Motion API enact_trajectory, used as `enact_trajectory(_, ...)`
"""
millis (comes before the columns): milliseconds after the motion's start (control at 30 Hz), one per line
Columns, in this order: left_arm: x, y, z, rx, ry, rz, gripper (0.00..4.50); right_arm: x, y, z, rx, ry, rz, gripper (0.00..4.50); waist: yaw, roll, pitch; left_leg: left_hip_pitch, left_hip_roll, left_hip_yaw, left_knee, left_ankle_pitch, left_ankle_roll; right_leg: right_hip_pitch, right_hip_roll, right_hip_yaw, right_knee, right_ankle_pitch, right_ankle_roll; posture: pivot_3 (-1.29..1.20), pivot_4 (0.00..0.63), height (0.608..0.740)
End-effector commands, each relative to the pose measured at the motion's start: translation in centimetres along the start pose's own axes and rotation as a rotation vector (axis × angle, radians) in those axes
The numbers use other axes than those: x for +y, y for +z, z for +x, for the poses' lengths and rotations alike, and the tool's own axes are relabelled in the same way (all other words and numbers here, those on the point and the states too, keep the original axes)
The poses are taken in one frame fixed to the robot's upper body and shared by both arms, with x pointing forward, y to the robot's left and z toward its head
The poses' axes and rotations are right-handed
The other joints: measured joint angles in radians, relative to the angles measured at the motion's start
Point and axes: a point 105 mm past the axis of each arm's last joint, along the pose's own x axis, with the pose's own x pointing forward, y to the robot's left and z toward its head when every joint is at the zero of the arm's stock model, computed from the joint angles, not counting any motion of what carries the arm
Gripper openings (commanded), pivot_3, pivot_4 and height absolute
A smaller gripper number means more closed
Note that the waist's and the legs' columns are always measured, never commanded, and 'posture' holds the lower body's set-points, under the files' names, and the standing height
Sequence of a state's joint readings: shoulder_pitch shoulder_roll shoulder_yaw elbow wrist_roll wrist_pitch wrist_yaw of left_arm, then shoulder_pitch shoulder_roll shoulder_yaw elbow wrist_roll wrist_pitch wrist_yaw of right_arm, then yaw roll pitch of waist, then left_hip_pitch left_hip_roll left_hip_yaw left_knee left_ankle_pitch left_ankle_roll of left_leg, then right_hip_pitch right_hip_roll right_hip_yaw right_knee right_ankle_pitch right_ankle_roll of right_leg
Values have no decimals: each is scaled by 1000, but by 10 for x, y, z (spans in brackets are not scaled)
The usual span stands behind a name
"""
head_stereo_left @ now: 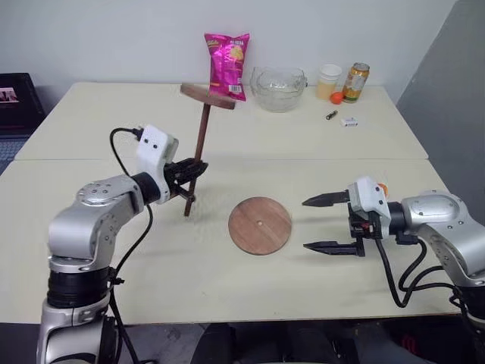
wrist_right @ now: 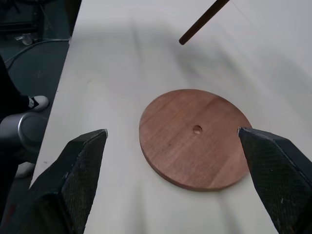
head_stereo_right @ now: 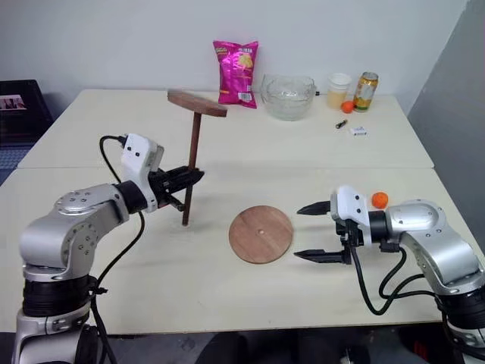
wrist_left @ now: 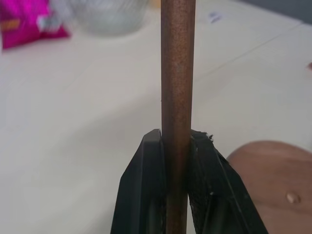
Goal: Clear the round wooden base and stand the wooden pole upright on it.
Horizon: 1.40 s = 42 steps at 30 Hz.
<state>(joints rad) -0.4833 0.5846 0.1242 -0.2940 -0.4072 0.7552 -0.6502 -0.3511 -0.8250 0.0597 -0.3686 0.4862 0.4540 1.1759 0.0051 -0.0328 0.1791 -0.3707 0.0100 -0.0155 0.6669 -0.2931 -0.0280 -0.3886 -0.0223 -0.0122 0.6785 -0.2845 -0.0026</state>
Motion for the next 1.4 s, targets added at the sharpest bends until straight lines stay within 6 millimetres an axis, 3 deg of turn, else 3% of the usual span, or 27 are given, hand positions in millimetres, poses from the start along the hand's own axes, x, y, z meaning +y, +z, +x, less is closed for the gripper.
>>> enact_trajectory(33, -13, 25, 12, -175, -49, 92, 251, 1, 9, -10, -9, -55, -24, 4500, 1, 0, 0, 0, 0, 0, 0, 0, 0, 0, 0, 0, 0, 0, 0, 0, 150, 740)
enact_trajectory(333, -35, 38, 40, -360, -115, 116, 251, 13, 6, -9, -17, -137, 10, 4500, -2, 0, 0, 0, 0, 0, 0, -2, 4, 0, 1, 0, 1, 0, 0, 0, 150, 740)
enact_trajectory(500, -41, 36, 37, -434, -194, -49, 251, 16, 7, -6, -25, -175, 5, 4500, -3, 0, 0, 0, 0, -1, 0, -2, 4, 0, 1, -1, 1, 0, 0, 0, 150, 740)
enact_trajectory(767, -57, 33, 36, -459, -319, -135, 251, 14, 11, 9, -99, -244, 12, 4500, -5, 0, 0, 0, 0, -1, 0, 0, 0, 0, 1, -1, 1, 0, 0, 0, 150, 740)
enact_trajectory(1067, -96, 15, 28, -446, -488, -60, 251, 12, 3, 14, -116, -283, 39, 4500, -5, 0, 0, 0, 0, -1, 0, 0, 0, 0, 1, 0, 1, 0, 1, 0, 150, 740)
enact_trajectory(1400, -101, 4, 30, -439, -493, -43, 251, 20, -14, 10, 64, -244, 105, 4500, -5, 0, 0, 1, 0, -1, 0, -2, 5, 1, 2, 0, 1, 0, 1, 0, 150, 740)
